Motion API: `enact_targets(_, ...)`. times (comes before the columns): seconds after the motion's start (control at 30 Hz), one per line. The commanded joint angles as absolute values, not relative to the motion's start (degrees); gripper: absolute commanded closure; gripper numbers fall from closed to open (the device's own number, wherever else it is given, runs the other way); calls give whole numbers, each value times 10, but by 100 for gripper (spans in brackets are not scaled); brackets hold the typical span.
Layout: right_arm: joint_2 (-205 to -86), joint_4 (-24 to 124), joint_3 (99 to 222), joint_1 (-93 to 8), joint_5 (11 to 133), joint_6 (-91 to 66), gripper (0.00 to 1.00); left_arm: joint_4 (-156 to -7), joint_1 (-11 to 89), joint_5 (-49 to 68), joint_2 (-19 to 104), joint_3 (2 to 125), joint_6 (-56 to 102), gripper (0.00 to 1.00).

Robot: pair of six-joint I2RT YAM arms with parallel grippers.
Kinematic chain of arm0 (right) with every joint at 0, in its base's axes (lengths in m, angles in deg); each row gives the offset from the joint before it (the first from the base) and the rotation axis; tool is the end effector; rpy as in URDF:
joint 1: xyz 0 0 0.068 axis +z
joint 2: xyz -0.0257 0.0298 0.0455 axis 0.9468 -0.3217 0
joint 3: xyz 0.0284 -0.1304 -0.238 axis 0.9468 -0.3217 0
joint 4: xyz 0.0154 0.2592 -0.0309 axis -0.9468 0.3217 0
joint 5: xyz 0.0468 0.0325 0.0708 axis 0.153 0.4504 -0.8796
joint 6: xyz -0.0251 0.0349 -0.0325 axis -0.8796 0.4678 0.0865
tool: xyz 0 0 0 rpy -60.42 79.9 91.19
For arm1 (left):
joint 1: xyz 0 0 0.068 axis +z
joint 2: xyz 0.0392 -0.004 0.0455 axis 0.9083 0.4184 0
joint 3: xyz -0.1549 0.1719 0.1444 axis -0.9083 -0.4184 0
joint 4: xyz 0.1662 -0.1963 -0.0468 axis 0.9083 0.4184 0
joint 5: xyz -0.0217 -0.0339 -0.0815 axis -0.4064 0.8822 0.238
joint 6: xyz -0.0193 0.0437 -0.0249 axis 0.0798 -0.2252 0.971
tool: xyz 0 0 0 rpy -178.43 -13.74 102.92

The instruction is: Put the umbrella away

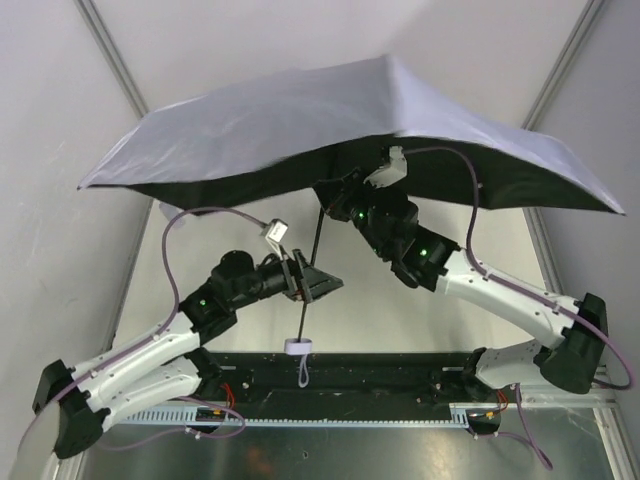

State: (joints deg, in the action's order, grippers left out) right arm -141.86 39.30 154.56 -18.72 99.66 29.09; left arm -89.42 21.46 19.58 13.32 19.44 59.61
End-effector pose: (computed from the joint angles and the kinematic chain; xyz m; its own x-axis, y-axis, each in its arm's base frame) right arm 0.2052 0.2475 0.3996 -0.3870 0.6470 -0.6570 -0.3706 0.5433 0.7533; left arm 0.1340 -0.1439 0.2694 -0.7257 -0.2835 -0.6269 0.5115 0.3871 -0.7671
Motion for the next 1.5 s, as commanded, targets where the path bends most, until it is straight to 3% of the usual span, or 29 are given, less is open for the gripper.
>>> enact_targets(0.0,-1399,573,1628,-121,1279,176,100,-813,147,51,179,296,531,5)
enact_targets(0.17,-1429,615,1682,-72,1388,112,100,-747,99,-69,218,365,516,10)
enact_targets(0.33,-1428,594,1693,-54,1391,80,100,-742,89,-94,249,397,510,16)
enact_targets(0.5,-1415,590,1692,-60,1305,114,100,-742,88,-69,297,428,502,57)
enact_targets(0.57,-1403,586,1683,-75,1250,132,100,-743,88,-66,305,430,501,85)
enact_targets(0.63,-1387,571,1663,-94,1192,145,100,-752,89,-59,304,428,501,96)
enact_targets(0.7,-1366,550,1634,-123,1117,166,88,-776,89,-43,298,419,495,99)
enact_targets(0.87,-1287,369,1483,-209,887,221,41,-911,89,29,263,370,495,100)
enact_targets(0.93,-1266,301,1429,-231,835,243,32,-944,89,53,252,358,499,100)
enact_targets(1.07,-1255,193,1358,-276,747,314,28,-983,90,80,235,341,501,100)
enact_targets(1.27,-1279,155,1346,-310,685,359,26,-1035,90,142,222,333,510,100)
enact_targets(1.47,-1293,75,1345,-322,636,343,35,-1081,90,195,222,319,529,100)
